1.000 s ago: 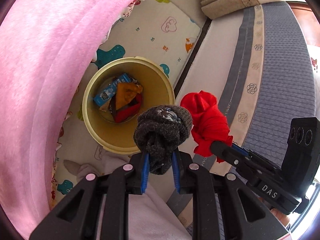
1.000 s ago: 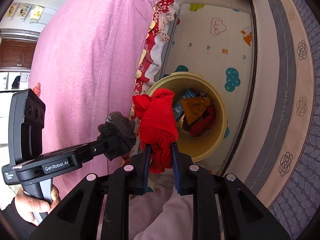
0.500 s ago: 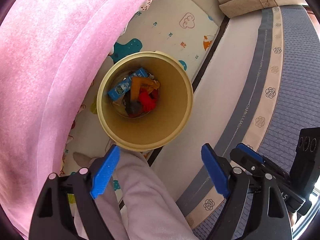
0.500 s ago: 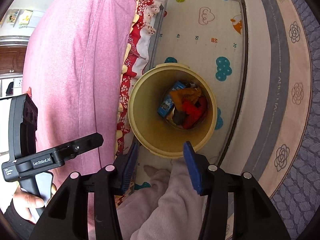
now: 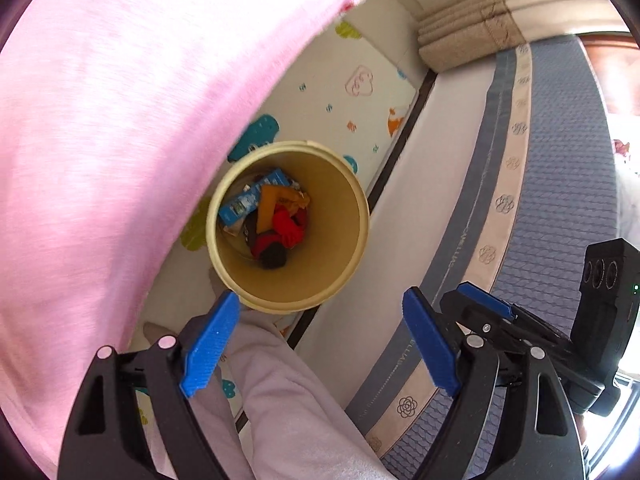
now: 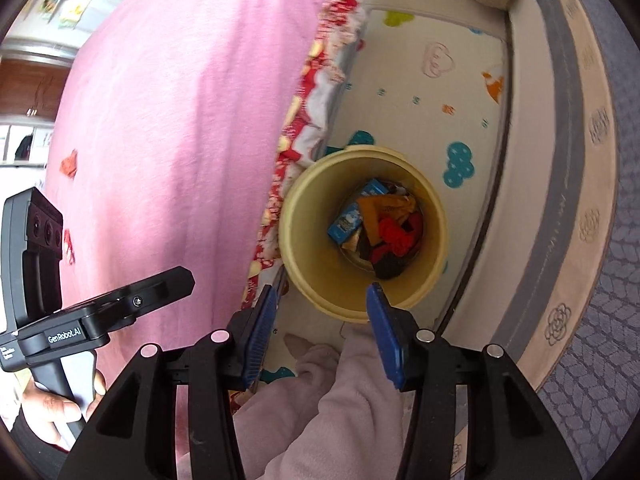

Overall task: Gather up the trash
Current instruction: 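Move both grippers back over the bed toward the candy wrapper and sock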

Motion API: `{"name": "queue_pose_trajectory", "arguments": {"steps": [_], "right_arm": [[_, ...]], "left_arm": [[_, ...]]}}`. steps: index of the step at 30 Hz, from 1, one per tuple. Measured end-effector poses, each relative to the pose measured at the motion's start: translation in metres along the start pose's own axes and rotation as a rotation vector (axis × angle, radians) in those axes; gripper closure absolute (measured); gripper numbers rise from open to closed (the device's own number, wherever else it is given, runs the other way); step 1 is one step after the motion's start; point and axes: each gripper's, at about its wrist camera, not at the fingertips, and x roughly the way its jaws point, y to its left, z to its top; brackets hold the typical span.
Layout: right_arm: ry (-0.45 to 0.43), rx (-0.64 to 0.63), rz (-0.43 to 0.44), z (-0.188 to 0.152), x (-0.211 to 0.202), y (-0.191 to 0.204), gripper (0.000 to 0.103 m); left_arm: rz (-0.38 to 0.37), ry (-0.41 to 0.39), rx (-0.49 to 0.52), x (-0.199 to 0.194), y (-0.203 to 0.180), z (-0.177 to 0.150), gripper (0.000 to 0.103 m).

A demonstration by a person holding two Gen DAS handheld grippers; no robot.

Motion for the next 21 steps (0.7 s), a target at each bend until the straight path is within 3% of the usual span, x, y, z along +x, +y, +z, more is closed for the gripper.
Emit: {"name": "queue_pose_trajectory", "arguments": {"steps": [7,21], "right_arm": [[-0.002,-0.145,0.016,-0.01,0.0,0.089,0.056],[0.037,-0.472,0.131,-0.036,0.038,0.319,0.056]], "left_arm": [[0.001,-0.121,-0.093,-0.069,0.065,-0.014,0.02],[0.064,-0.416,-0.379,-0.227,0.262,-0.092,0.02]]}}
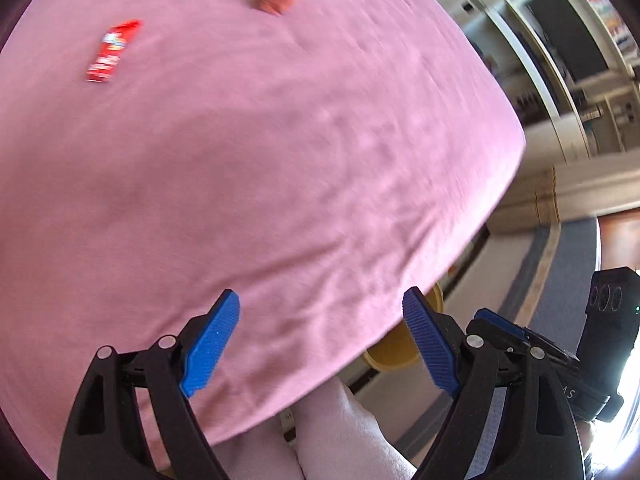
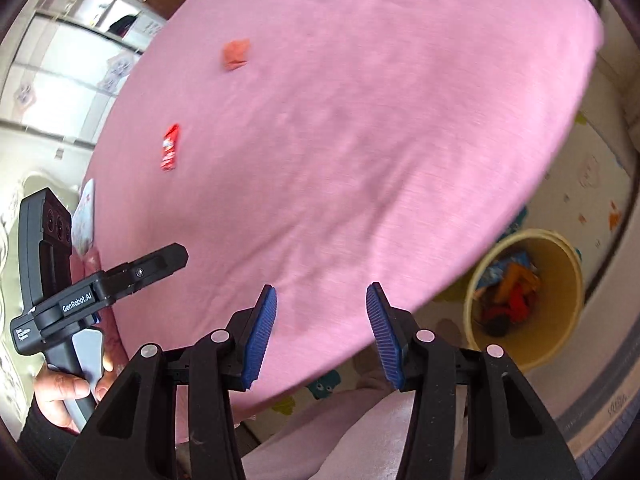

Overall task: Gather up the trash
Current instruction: 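Move both grippers back over the bed toward the candy wrapper and sock, then grasp the red candy wrapper with the left gripper while the right grasps the rust sock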

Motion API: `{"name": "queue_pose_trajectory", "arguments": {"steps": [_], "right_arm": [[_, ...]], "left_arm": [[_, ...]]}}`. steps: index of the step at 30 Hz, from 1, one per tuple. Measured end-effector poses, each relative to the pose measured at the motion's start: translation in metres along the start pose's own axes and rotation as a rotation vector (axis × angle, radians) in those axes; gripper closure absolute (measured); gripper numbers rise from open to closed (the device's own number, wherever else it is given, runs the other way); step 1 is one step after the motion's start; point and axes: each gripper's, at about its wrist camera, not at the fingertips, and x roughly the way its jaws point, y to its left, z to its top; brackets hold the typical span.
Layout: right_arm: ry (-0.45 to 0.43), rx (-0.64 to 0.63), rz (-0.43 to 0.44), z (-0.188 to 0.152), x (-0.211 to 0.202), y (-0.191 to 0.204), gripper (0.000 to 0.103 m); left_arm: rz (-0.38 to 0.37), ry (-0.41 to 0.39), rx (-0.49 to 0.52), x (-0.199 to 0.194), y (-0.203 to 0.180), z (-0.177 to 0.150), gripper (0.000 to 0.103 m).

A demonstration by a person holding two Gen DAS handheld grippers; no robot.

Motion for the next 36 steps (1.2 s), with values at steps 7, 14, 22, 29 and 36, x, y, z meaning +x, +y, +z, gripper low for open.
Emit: {"name": "queue_pose_trajectory", "arguments": {"steps": [7,14,22,29,36], "right_arm": [[0.004,-0.125,0.018,0.049,0.027,0.074,0.056],[0.026,-0.207,0.023,0.114,0.061,0.115,0.056],[0.084,-0.243,0.032,0.201,0.116,0.134,0.056],[0.14,-0.267,0.034,0.258,0.169,0.144,0.056],[0.158,-0.251,0.023,0.293,0.207,0.144,0.056]], "left_arm": [[0.024,-0.092,-0.113,-0.04,0.077,0.034,0.02],[0.048,-0.129,-0.197,-0.047,0.123,0.081,0.02],[0.083,-0.127,-0.298,-0.016,0.163,0.161,0.02],[0.118,-0.098,-0.367,0.02,0.2,0.214,0.02],[0.186,-0.028,-0.352,0.06,0.224,0.241,0.028]]}}
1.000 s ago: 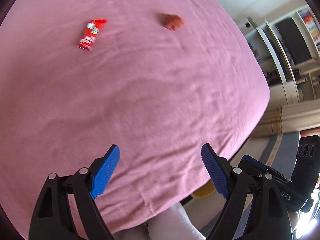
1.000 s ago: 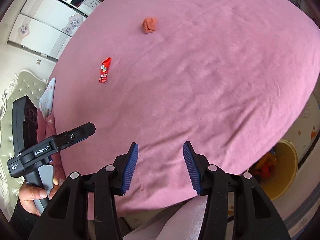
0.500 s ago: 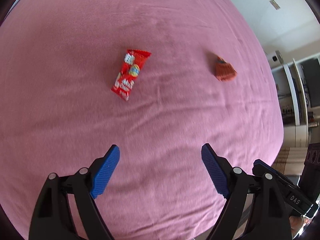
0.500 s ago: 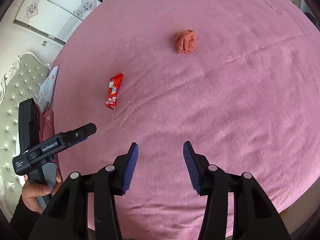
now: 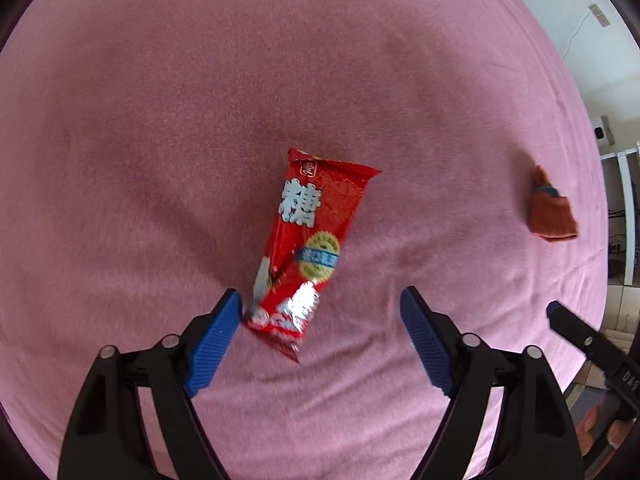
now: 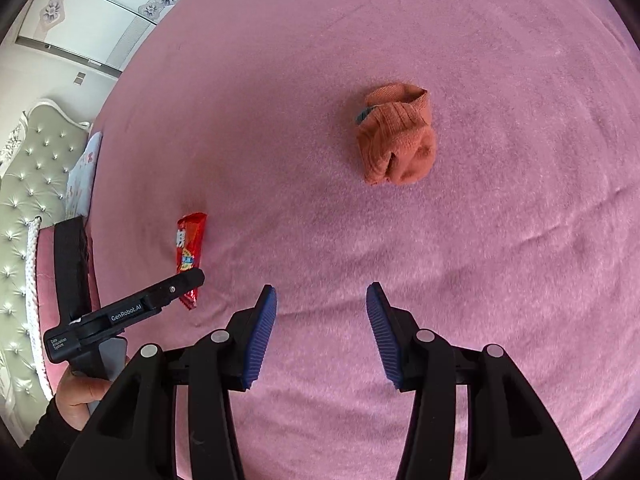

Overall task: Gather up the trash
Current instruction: 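Grasp the red candy wrapper with the left gripper while the right grasps the rust sock, then carry the red candy wrapper and rust sock over the yellow bucket with both grippers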

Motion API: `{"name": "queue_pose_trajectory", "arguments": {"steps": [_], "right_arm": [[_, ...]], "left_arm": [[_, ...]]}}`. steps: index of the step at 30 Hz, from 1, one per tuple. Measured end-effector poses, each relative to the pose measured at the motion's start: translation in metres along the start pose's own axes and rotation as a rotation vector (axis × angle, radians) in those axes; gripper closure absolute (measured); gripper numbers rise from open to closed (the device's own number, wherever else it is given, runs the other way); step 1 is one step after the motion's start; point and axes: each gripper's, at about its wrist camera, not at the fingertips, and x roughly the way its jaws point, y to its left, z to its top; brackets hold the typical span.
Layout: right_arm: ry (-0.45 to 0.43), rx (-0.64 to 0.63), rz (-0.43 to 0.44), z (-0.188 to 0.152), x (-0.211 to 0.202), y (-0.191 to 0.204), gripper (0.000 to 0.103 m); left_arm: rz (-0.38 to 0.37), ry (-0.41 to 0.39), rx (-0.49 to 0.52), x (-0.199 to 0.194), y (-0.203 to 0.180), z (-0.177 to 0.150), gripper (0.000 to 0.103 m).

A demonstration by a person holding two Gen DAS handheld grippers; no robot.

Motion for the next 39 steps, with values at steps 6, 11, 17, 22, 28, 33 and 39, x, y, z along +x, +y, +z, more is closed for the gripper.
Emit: {"name": "queue_pose_trajectory", "arguments": {"steps": [6,11,17,22,28,33,39], "right_arm": [[-0.01,0.028,-0.002,0.028,0.01,-0.009,0.056],[-0.03,0.043,-0.003,0.044,0.006,-0.011,0.056],[-0.032,0.059,-0.015,0.046,0.003,-0.012,0.055],[-0.037,0.092,-0.029,0.04,-0.003,-0.034,0.055],[-0.059,0.133,-0.024,0.052,-0.004,-0.047,0.055],[-0.05,0.131,0.007,0.06,0.005,-0.041,0.081],[-0.074,0.099,0.027,0.034,-0.007,-0.029,0.082]], "left_arm": [[0.006,-0.014,-0.039,0.008,0.005,0.011,0.053],[-0.128,-0.038,-0.1,-0.004,0.005,0.026,0.066],[-0.242,-0.068,-0.09,-0.013,-0.029,0.054,0.067],[-0.301,-0.064,-0.069,-0.009,-0.065,0.06,0.067],[-0.313,-0.02,-0.034,0.01,-0.094,0.064,0.067],[-0.322,0.008,-0.057,0.02,-0.104,0.063,0.067],[-0.341,0.017,-0.077,0.017,-0.101,0.051,0.067]]}}
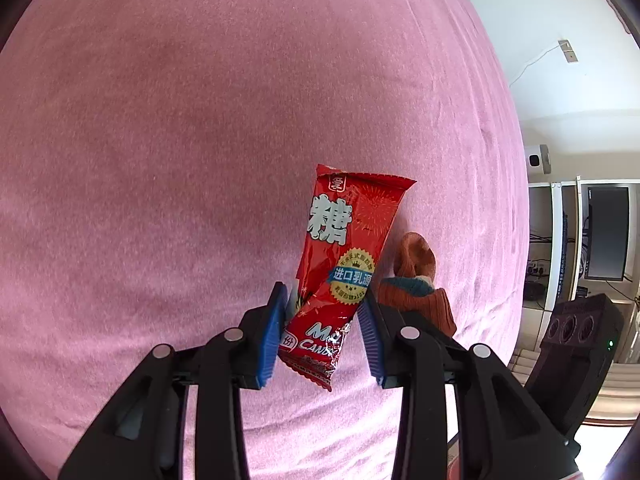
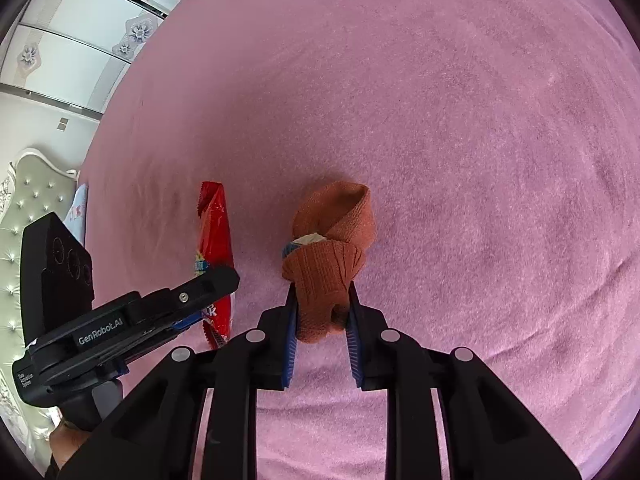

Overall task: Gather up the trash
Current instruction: 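Carry the red candy wrapper and rust sock over the yellow bucket with both grippers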

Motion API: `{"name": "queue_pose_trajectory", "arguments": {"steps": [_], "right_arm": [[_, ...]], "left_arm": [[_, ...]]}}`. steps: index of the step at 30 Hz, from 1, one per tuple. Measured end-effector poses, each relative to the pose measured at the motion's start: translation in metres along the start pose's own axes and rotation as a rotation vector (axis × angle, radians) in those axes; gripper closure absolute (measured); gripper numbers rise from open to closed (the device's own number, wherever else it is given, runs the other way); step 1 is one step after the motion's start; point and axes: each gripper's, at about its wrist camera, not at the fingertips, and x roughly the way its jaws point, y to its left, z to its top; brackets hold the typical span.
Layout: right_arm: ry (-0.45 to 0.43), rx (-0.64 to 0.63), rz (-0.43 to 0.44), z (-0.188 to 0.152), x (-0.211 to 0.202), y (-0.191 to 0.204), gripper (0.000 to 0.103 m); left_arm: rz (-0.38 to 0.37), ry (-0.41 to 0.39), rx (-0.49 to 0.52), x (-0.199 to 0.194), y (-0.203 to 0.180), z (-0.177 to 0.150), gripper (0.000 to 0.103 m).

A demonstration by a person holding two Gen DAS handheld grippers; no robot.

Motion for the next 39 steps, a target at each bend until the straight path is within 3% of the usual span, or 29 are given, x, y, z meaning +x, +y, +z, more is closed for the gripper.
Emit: {"name": "queue_pose_trajectory", "arguments": {"steps": [5,16,27,32,34,39], "right_arm": [[0.011,-0.029,0.022,-0.038,-0.02,0.003,0.082],[0.045,-0.01,0.04,-0.142,-0.067,0.003,0.082],[-0.03,0.029,0.029,-0.271,-0.131,-0.007,0.082],[-0.072,0.083,0.021,-0.311,-0.149,-0.017,0.082],[-0.087,0.106,0.018,-0.321,-0.148,-0.007,0.082],[-0.125,0.156,0.003,-0.341,-0.165,-0.029,0.082]], "left_arm": [[-0.002,0.022,-0.003,-0.004,0.003,-0.024,0.067],[0.024,0.072,0.064,-0.05,0.013,-0.132,0.067],[0.0,0.071,0.177,-0.106,0.014,-0.242,0.067],[-0.005,0.085,0.246,-0.114,0.005,-0.281,0.067],[-0.007,0.1,0.268,-0.114,0.002,-0.298,0.067],[-0.004,0.147,0.331,-0.101,-0.017,-0.337,0.067]]}}
